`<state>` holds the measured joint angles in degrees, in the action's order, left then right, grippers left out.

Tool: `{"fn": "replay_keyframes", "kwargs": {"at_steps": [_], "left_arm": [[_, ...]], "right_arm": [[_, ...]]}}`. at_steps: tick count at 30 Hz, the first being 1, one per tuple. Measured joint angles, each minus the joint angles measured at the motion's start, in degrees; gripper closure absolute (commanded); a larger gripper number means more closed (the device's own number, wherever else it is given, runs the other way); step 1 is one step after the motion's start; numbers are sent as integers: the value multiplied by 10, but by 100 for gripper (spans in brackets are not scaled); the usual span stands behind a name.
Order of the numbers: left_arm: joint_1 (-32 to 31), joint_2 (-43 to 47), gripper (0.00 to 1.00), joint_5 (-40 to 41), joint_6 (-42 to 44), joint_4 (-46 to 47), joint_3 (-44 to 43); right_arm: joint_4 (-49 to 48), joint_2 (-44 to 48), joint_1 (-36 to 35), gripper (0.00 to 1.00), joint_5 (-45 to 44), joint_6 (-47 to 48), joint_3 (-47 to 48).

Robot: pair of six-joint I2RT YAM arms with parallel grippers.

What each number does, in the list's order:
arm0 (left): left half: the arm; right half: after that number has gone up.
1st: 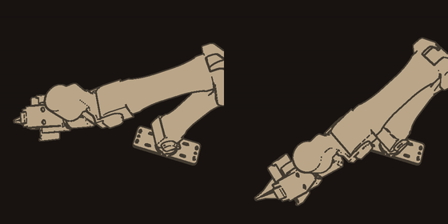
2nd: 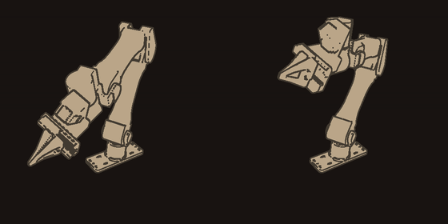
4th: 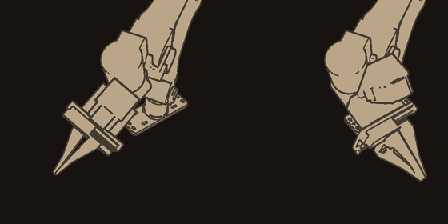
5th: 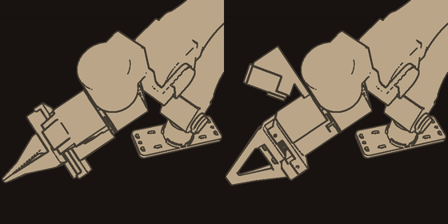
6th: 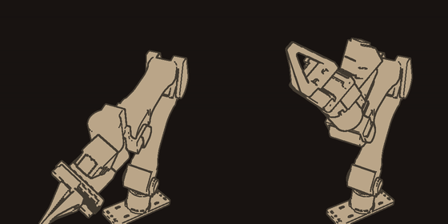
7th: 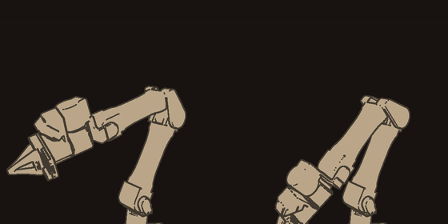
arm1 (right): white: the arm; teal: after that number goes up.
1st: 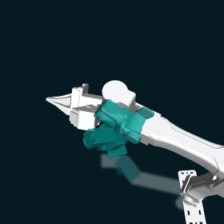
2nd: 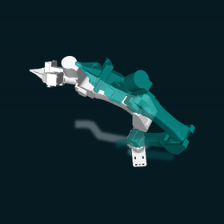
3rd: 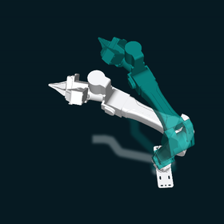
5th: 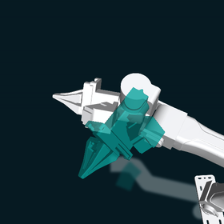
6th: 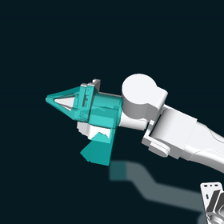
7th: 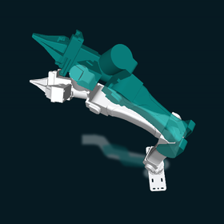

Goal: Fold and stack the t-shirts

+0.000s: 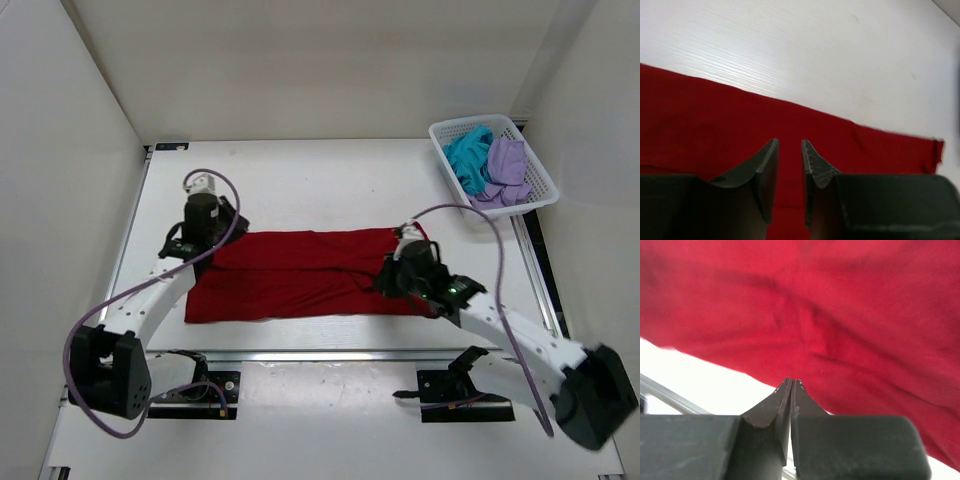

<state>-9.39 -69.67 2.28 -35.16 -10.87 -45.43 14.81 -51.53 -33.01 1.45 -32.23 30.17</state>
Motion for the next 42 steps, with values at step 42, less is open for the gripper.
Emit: {"fn": "replay_keyframes", "kwargs": {"at_steps": [42], "left_arm": [[-170,64,66,-47,-48,144,188]], "right_arm": [[13,-377,-62,100,-76,115,168]]}}
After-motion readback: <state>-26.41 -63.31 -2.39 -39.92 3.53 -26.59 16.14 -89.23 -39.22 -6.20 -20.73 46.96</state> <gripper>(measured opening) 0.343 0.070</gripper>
